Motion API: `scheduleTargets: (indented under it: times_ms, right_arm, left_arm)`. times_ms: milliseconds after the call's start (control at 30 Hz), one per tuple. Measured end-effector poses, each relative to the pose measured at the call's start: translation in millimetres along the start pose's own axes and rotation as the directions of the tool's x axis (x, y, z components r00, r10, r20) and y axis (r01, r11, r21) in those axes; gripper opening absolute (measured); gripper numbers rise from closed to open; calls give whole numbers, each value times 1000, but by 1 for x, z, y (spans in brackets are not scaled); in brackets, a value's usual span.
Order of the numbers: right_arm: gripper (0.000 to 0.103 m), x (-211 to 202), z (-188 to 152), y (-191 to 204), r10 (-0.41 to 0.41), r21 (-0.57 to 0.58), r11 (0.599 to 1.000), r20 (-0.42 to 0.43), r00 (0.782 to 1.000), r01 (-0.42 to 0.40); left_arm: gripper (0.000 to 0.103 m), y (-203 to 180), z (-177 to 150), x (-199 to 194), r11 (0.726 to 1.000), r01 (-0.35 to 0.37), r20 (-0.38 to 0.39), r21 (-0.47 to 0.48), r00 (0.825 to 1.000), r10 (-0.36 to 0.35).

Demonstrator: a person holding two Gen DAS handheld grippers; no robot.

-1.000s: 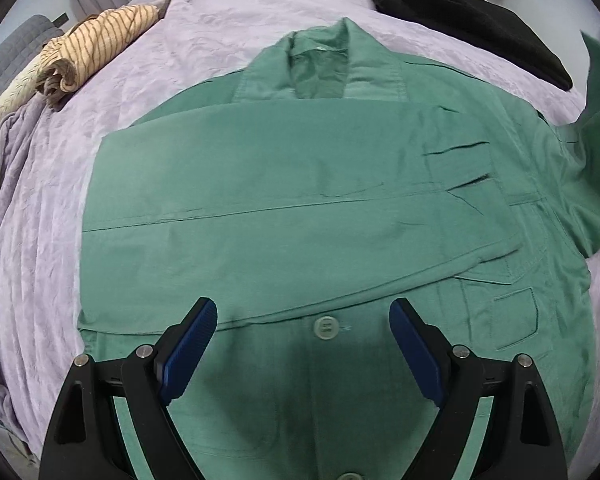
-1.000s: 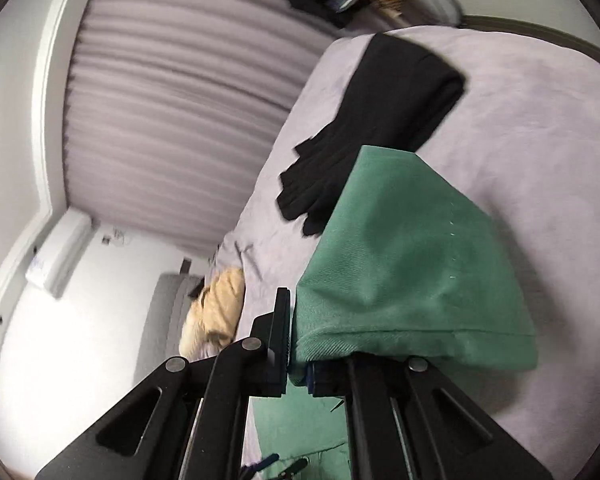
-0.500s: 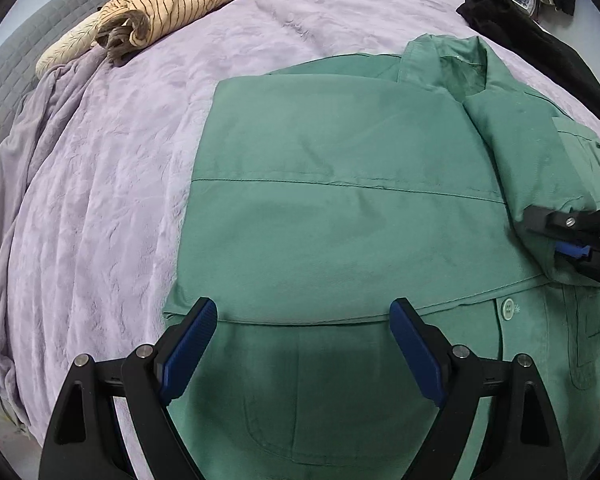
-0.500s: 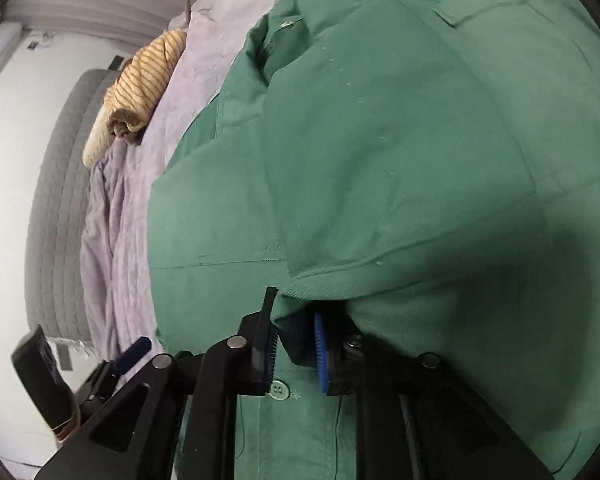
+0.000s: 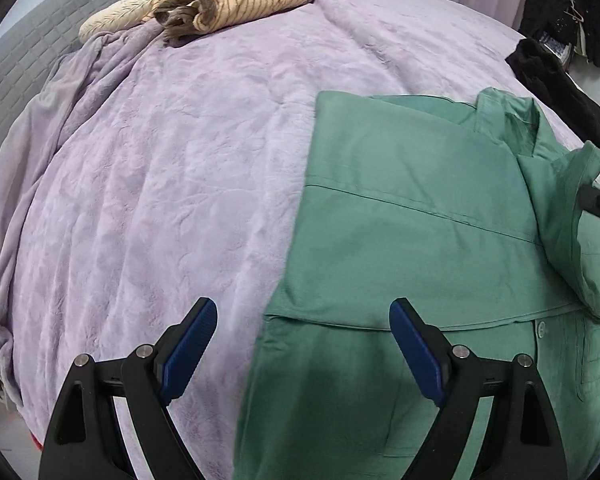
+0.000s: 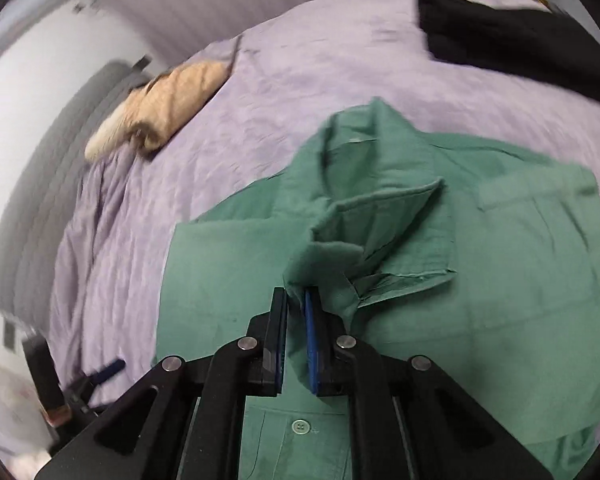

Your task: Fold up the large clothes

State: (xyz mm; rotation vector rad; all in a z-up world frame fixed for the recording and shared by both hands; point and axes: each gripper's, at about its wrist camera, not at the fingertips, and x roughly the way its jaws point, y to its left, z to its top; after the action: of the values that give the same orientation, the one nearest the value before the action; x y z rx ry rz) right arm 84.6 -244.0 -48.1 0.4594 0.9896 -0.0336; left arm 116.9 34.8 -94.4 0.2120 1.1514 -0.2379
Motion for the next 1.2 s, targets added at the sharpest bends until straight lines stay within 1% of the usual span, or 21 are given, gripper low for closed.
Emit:
scheduleTargets:
  times_ms: [100, 167, 233, 300, 367, 400, 467, 533, 600, 700, 767, 800, 833, 867, 933, 1000, 1033, 1067, 1100, 1133, 1200]
  right_arm:
    - [14, 37, -17, 50, -93, -222, 973, -120, 988, 65]
    - [35, 63, -34, 66, -136, -299, 952, -225, 965, 64]
    - [43, 69, -49, 65, -123, -285, 958, -267, 956, 43]
    - [45, 59, -59, 51, -70, -208, 978, -280, 957, 11]
    - [53, 39, -68, 21, -19, -83, 997, -274, 961, -5]
    - [55, 28, -72, 3, 2, -11, 1000, -266, 964, -5]
    - [57, 3, -84, -41, 29, 146, 989, -238, 971, 6]
    - [57, -20, -97, -85, 51, 302, 953, -200, 979, 12]
    - [57, -41, -110, -125, 78, 438, 899, -140, 987, -9]
    - [58, -61, -126, -169, 124, 606, 792, -28, 992, -82]
    - [59, -69, -134, -191, 143, 676, 723, 54, 988, -141]
    - [60, -71, -136, -199, 141, 696, 701, 79, 987, -156]
    - [60, -76, -137, -209, 143, 714, 678, 104, 984, -174]
    - [60, -78, -136, -217, 144, 730, 656, 128, 981, -191]
    - [60, -83, -132, -226, 133, 747, 628, 172, 976, -217]
    - [59, -91, -127, -229, 106, 744, 631, 201, 974, -222]
    - [48, -97, -125, -231, 86, 737, 640, 211, 974, -217]
    - [9, -104, -125, -234, 60, 726, 656, 222, 973, -206]
    - [3, -106, -125, -238, 30, 727, 666, 201, 979, -170]
    - [3, -107, -127, -245, -10, 736, 666, 170, 985, -120]
    - [3, -104, -138, -263, -47, 769, 635, 136, 990, -76]
  left_arm:
    - [89, 12, 0, 5, 1000, -22, -16, -21, 1000, 22]
    - [89, 16, -1, 8, 1000, -12, -27, -28, 1000, 11]
    - [89, 13, 0, 10, 999, 17, -35, -31, 999, -18]
    - [89, 3, 2, 10, 997, 74, -39, -31, 996, -75]
    - [89, -12, 7, 12, 989, 145, -49, -21, 988, -146]
    - [89, -23, 10, 14, 982, 188, -59, -15, 980, -188]
    - [89, -45, 21, 22, 958, 287, -77, 4, 955, -285]
    - [89, -65, 31, 35, 931, 365, -118, -2, 924, -363]
    - [89, -83, 41, 53, 897, 441, -180, -38, 880, -441]
    - [89, -106, 52, 66, 892, 450, -179, -39, 875, -449]
    - [89, -119, 61, 67, 891, 451, -165, -52, 876, -453]
    - [69, -125, 66, 63, 879, 473, -144, -55, 868, -475]
    - [31, -129, 71, 59, 877, 478, -134, -50, 867, -480]
    - [26, -131, 74, 54, 892, 450, -128, -39, 883, -452]
    - [26, -125, 77, 36, 901, 434, -69, -19, 898, -434]
    - [26, -111, 72, 17, 922, 386, -25, 24, 922, -386]
    - [26, -103, 69, 11, 934, 355, -10, 40, 935, -355]
    - [26, -93, 63, 8, 945, 322, -6, 52, 947, -322]
    - [26, -84, 59, 8, 956, 289, -10, 60, 957, -289]
    - [26, -77, 56, 9, 963, 259, -14, 69, 966, -259]
    - [26, -62, 47, 10, 976, 198, -9, 89, 980, -198]
